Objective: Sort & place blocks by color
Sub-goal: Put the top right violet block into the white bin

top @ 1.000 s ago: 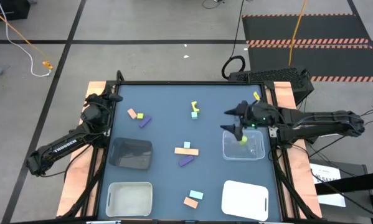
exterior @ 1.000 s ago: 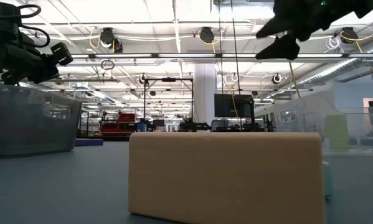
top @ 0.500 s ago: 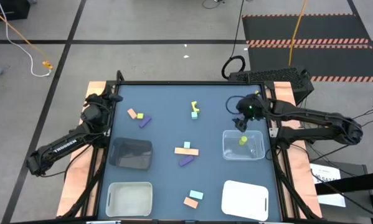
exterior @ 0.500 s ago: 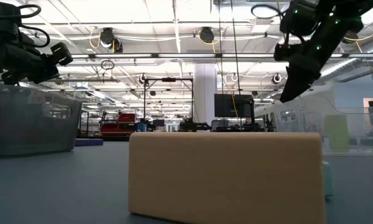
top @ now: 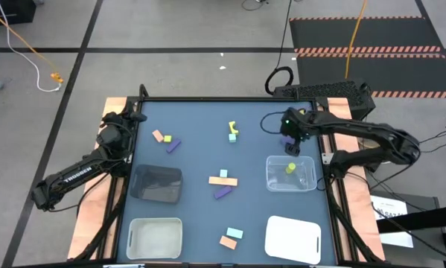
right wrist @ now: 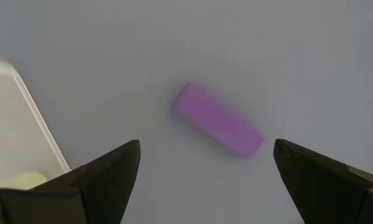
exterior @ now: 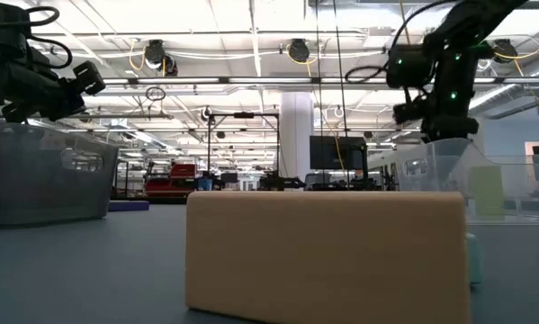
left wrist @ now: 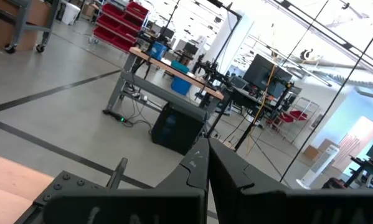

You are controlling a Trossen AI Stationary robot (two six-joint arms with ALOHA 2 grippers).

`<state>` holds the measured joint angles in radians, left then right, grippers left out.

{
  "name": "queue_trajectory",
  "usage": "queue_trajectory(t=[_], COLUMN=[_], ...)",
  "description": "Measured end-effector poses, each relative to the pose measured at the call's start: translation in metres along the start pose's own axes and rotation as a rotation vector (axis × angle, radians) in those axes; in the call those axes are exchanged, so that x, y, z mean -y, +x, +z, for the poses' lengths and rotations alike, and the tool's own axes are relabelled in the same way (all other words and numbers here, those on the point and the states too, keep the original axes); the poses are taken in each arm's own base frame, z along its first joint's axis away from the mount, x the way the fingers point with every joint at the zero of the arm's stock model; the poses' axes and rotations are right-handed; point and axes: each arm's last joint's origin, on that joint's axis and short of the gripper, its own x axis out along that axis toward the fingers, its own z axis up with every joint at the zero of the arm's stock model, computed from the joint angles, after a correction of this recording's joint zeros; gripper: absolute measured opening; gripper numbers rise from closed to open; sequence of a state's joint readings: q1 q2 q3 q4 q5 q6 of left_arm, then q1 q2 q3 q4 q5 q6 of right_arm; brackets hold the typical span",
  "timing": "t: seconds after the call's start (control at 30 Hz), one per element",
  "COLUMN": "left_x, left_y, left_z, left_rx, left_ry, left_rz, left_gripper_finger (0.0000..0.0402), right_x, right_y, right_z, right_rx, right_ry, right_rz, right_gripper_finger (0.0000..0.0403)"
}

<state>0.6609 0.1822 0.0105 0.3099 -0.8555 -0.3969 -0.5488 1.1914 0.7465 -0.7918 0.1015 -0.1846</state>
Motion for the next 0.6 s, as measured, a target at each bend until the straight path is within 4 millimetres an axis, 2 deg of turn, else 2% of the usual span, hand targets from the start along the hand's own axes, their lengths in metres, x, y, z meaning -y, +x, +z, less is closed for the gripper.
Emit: queue_trajectory(t=[0.17, 0.4, 0.6], left_x=[0.000, 0.000, 0.000], left_y=[0.000, 0.000, 0.000], left_z=[0.000, 0.000, 0.000], left_rx=[0.000, 0.000, 0.000], left_ry=[0.000, 0.000, 0.000], left_rz=[0.000, 0.000, 0.000], left_gripper_finger=[0.0010, 0.0010, 0.0010], right_x=[-0.001, 0.000, 0.002], right_y=[0.018, 0.031, 0.042], right_z=[0.006, 0.016, 0.016], right_rx=[-0.065, -0.039, -0.083], right_ry=[-0.097, -0.238, -0.246], right_rz=[0.014, 0.010, 0.023], right_gripper_finger=[0.0344, 0.0328, 0.0322])
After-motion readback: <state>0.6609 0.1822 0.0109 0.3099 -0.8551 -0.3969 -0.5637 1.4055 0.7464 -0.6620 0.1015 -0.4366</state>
